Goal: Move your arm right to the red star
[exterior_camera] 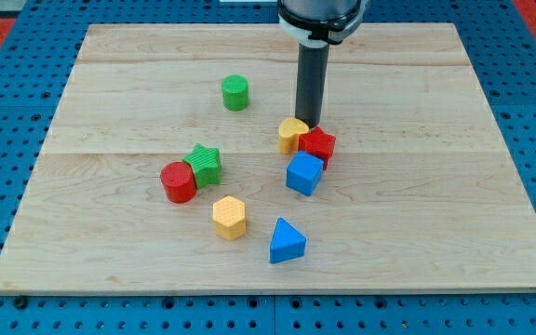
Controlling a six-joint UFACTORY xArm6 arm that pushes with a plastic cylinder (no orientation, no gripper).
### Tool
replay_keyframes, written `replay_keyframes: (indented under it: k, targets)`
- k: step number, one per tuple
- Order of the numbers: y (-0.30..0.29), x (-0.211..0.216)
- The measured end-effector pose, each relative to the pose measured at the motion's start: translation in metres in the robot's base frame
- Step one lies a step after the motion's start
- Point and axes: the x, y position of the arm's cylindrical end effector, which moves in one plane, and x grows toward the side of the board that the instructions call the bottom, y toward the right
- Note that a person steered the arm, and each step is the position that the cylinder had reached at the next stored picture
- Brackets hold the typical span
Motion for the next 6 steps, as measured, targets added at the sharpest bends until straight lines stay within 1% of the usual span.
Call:
replay_keyframes:
  k: [1, 2, 3, 4, 5, 6]
  targets:
    - [0.036, 0.003]
    - [-0.024, 0.006]
    - [-0.067, 0.014]
    - [-0.067, 0.024]
    - [-0.04, 0.001]
    - [0.06, -0.002]
